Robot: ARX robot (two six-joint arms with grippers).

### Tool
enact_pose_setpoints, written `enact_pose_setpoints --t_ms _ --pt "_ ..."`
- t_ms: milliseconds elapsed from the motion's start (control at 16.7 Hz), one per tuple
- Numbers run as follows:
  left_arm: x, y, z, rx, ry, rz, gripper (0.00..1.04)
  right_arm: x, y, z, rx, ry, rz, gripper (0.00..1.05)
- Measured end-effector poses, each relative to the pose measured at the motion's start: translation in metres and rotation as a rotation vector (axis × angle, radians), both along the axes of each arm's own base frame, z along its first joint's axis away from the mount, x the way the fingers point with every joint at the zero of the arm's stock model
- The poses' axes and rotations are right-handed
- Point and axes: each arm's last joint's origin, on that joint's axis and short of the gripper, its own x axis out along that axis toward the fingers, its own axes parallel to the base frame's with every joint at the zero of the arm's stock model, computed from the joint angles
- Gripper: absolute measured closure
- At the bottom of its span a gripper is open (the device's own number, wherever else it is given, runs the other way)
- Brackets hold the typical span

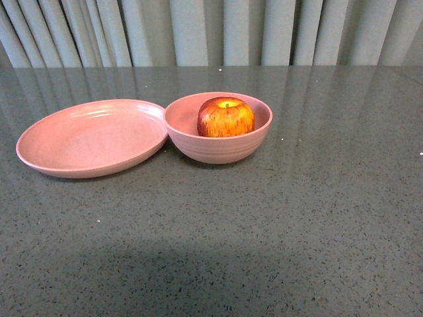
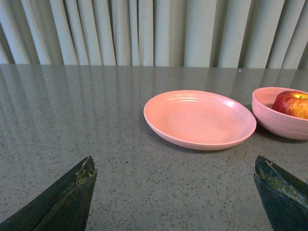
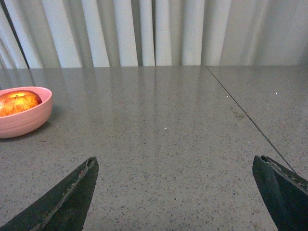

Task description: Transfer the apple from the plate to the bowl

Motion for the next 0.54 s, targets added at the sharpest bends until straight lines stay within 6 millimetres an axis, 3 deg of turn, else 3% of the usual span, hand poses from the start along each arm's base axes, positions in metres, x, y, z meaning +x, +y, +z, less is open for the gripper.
enact_pose_setpoints --t_ms 540 --pt "0.0000 0.0000 -0.0001 0.000 0.000 0.000 0.07 0.0000 0.0000 0.0000 0.000 0.000 0.000 0.07"
